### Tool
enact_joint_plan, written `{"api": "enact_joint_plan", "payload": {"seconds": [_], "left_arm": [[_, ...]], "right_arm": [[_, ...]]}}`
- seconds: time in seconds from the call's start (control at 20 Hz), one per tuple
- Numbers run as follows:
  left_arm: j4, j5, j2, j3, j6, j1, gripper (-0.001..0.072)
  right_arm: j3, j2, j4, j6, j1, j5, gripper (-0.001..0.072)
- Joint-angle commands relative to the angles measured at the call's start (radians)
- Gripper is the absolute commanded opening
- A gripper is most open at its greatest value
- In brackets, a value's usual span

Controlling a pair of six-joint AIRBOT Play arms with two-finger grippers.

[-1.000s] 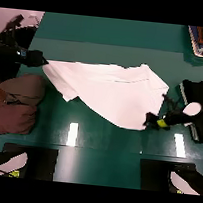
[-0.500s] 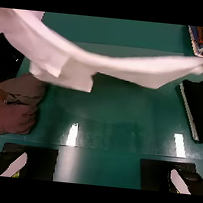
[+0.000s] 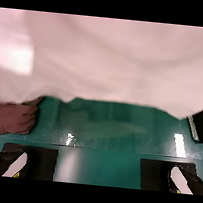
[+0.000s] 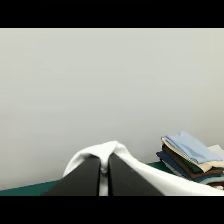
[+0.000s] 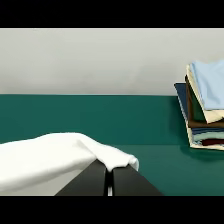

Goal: Fold the shirts.

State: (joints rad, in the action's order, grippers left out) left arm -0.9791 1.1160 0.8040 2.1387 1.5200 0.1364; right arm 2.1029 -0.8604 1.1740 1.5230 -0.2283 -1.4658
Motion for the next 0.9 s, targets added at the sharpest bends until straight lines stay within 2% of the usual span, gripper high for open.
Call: {"api": "enact_joint_plan", "payload": {"seconds": [0.0, 0.2, 0.45, 0.6, 0.7, 0.85], "left_arm": [[-0.006, 0.042, 0.002, -0.065, 0.019, 0.001, 0.0029], [-0.008, 0.1, 0.063, -0.406, 0.016, 0.0, 0.0028], [-0.012, 0.097, 0.322, -0.709, -0.036, 0.0, 0.0029], [-0.003, 0.058, 0.551, -0.73, -0.06, 0.0, 0.0029], [0.019, -0.041, 0.669, -0.716, -0.072, 0.0, 0.0029], [0.054, -0.116, 0.794, -0.63, -0.093, -0.006, 0.0029]], "right_arm": [[0.001, -0.043, -0.005, -0.006, -0.024, -0.063, 0.0011], [-0.232, -0.138, 0.007, -0.005, 0.034, -0.121, 0.001], [-0.433, -0.424, 0.008, 0.023, 0.137, -0.136, 0.0011], [-0.466, -0.616, 0.006, 0.022, 0.162, -0.082, 0.0011], [-0.415, -0.733, 0.005, 0.02, 0.173, -0.005, 0.0011], [-0.284, -0.862, -0.004, 0.02, 0.186, 0.085, 0.0011]]}}
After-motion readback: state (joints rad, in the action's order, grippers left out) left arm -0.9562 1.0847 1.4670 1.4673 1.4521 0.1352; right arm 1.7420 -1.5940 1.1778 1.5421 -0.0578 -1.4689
